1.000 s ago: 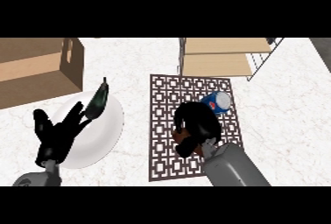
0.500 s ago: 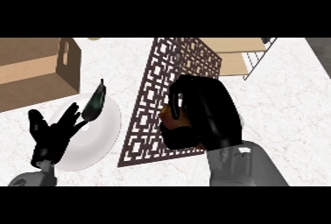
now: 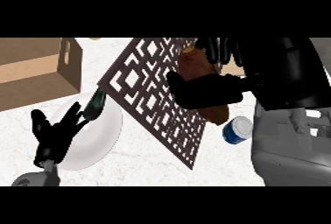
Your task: Pick the sweet potato from the placemat and place it in the tiered shelf
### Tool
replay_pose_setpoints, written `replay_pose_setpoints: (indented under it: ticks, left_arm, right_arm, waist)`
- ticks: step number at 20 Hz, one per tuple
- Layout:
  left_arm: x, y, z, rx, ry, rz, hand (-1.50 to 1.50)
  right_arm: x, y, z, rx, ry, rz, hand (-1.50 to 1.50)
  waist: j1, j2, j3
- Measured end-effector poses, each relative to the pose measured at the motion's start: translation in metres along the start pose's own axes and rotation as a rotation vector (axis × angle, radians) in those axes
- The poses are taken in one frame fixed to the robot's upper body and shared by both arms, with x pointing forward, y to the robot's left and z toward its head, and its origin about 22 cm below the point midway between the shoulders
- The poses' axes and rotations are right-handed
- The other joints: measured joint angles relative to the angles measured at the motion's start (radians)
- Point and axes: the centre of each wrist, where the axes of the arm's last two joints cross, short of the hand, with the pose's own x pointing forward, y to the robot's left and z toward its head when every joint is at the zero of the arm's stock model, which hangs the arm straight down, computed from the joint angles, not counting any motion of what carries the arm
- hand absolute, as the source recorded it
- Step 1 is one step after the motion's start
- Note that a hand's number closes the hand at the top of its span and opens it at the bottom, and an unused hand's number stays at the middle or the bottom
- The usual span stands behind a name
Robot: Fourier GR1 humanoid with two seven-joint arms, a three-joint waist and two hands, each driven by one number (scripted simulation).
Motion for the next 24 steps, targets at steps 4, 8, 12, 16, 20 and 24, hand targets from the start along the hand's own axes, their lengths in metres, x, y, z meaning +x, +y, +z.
replay_pose_setpoints:
  ticks: [4,8,12,16,20,24]
  left_arm:
    - [-0.003,-0.004,0.003,-0.005,-0.005,0.001,0.0]
    - [0.003,-0.007,0.002,-0.006,0.007,-0.001,0.0]
    - [0.006,-0.003,-0.004,-0.01,0.009,-0.001,0.0]
    - [0.005,-0.014,-0.002,-0.012,0.002,-0.004,0.0]
    - [0.004,-0.009,-0.002,-0.023,-0.005,-0.004,0.0]
    - [0.005,-0.012,-0.001,-0.027,-0.008,-0.007,0.0]
  right_arm:
    - [0.004,-0.036,-0.024,-0.046,0.023,-0.029,1.5]
    - [0.001,-0.063,-0.051,-0.087,0.067,-0.026,1.5]
    - [-0.001,-0.081,-0.079,-0.102,0.1,-0.011,1.5]
    - [-0.012,-0.088,-0.106,-0.085,0.118,0.002,1.5]
    - [-0.03,-0.093,-0.127,-0.037,0.124,0.028,1.5]
    - [-0.04,-0.084,-0.145,-0.011,0.114,0.066,1.5]
  waist:
    - [0.001,0.0,0.0]
    - [0.005,0.002,-0.001]
    - [0.008,0.004,-0.001]
    - [0.013,0.007,0.0]
    - [0.014,0.008,0.0]
    - [0.019,0.01,0.0]
